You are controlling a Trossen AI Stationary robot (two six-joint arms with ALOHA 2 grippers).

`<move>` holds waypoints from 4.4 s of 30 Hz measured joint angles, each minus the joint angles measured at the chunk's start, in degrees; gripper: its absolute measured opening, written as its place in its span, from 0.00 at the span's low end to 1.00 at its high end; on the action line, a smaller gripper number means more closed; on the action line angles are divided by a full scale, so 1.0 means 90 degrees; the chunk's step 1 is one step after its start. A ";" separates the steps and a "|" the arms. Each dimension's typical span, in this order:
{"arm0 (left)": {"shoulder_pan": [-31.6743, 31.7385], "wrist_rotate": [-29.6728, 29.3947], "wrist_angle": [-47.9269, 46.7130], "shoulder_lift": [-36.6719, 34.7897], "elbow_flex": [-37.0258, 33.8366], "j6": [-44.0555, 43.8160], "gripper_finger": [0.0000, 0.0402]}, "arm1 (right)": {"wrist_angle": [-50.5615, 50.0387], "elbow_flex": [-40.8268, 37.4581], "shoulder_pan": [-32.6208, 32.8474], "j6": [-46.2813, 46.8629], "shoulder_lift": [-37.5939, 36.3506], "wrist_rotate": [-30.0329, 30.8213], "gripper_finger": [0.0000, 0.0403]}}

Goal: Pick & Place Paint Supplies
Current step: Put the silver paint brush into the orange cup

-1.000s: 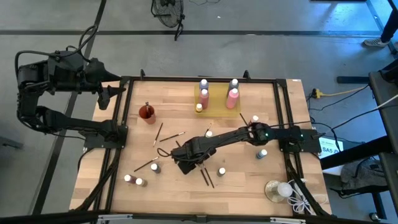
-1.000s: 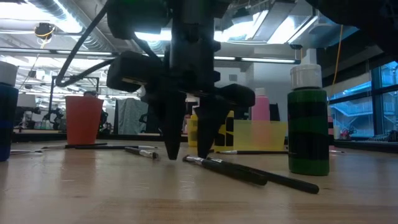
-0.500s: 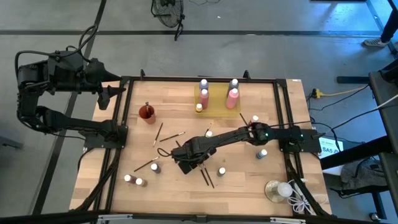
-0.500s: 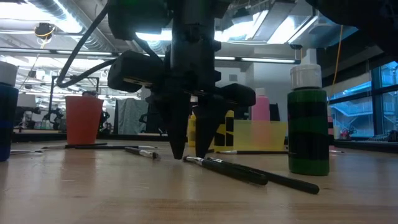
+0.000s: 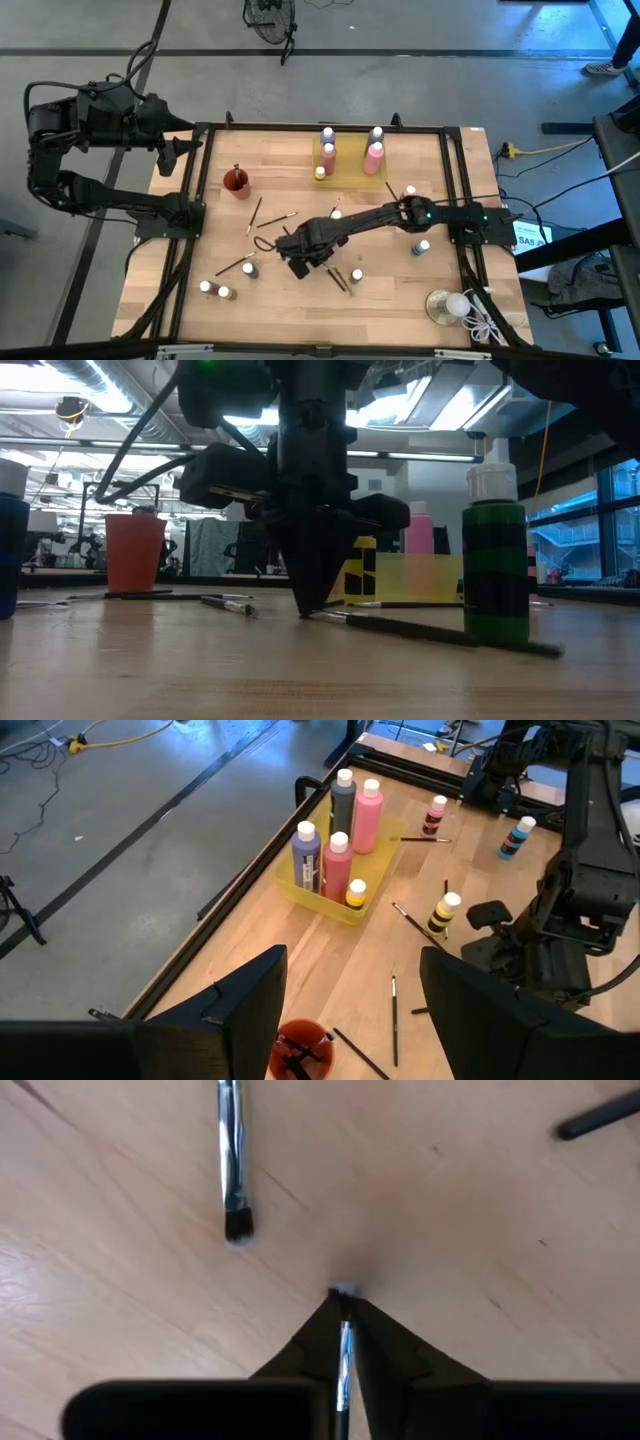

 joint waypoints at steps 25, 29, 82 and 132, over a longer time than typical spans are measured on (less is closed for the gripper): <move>0.0000 -0.0001 0.0000 0.0000 0.0000 0.0056 0.56 | 0.0056 0.0007 -0.0124 -0.0324 0.0024 -0.0278 0.01; 0.0000 -0.0001 0.0000 0.0000 0.0000 0.0056 0.56 | 0.0053 0.0007 -0.0124 -0.0326 0.0027 -0.0278 0.01; 0.0000 -0.0004 0.0000 0.0001 0.0000 0.0038 0.56 | -0.0191 0.0119 -0.0192 -0.0831 0.0169 -0.0404 0.00; 0.0000 0.0009 -0.0306 -0.0107 0.0005 0.0130 0.56 | 0.2707 0.0673 -0.0476 -0.2967 -0.1887 0.1456 0.00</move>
